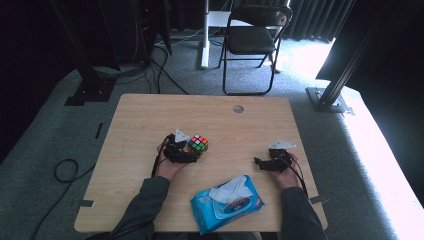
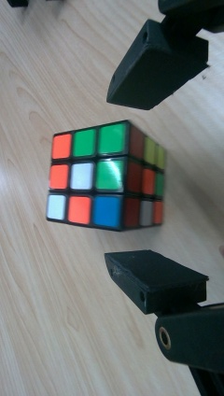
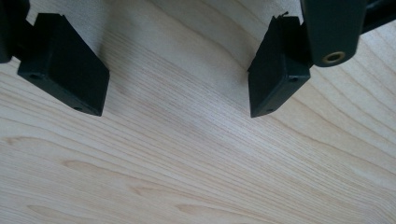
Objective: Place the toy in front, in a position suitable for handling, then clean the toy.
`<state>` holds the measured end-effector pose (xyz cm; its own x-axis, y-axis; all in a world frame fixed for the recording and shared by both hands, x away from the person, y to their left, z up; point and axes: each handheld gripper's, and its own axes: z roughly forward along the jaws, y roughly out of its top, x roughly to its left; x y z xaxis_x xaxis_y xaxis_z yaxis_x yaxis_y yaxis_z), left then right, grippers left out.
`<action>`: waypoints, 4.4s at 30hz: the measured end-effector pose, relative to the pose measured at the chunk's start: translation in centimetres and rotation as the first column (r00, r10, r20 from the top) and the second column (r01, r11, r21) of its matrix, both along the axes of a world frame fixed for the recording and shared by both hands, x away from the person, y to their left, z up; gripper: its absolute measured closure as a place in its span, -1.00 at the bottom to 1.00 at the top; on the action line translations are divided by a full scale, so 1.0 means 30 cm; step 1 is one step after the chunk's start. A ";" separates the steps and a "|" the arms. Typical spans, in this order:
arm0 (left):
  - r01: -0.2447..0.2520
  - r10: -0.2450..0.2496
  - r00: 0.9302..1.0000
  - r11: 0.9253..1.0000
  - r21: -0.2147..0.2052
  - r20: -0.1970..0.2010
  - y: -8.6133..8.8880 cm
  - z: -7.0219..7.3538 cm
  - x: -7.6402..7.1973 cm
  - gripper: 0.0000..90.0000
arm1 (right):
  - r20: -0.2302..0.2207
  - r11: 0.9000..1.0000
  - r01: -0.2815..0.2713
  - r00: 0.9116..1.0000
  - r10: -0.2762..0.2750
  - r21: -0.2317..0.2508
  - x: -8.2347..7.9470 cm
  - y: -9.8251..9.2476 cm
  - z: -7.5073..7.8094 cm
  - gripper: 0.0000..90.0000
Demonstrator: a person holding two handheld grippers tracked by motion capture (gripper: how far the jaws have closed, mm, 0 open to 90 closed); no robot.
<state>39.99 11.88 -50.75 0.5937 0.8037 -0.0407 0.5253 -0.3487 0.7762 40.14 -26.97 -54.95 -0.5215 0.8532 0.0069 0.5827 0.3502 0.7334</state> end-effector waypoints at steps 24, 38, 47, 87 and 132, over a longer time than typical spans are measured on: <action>0.020 -0.020 1.000 0.998 -0.060 -0.010 0.100 0.032 -0.137 -0.06 | 0.000 1.000 -0.002 1.000 0.002 0.001 0.000 0.000 0.000 -0.55; 0.061 -0.062 0.998 0.996 -0.058 -0.016 0.071 0.041 -0.172 -0.07 | 0.001 1.000 -0.012 1.000 0.012 0.000 0.001 -0.004 0.000 -0.55; 0.103 -0.103 0.995 0.992 -0.074 -0.002 0.045 0.080 -0.191 -0.09 | 0.001 1.000 -0.014 1.000 0.014 0.000 0.001 -0.004 0.000 -0.55; 0.325 -0.324 0.944 0.946 -0.008 0.057 -0.168 0.169 -0.334 -0.15 | 0.001 1.000 -0.014 1.000 0.014 0.000 0.001 -0.004 0.000 -0.55; 0.534 -0.534 0.845 0.845 0.029 -0.002 -0.303 0.098 -0.412 0.97 | 0.001 1.000 -0.014 1.000 0.014 0.000 0.001 -0.004 0.000 -0.55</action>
<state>27.63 2.80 -47.82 0.9315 0.3632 -0.0184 0.2472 -0.5955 0.7644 40.18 -27.08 -54.95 -0.5332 0.8460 0.0064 0.5771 0.3581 0.7340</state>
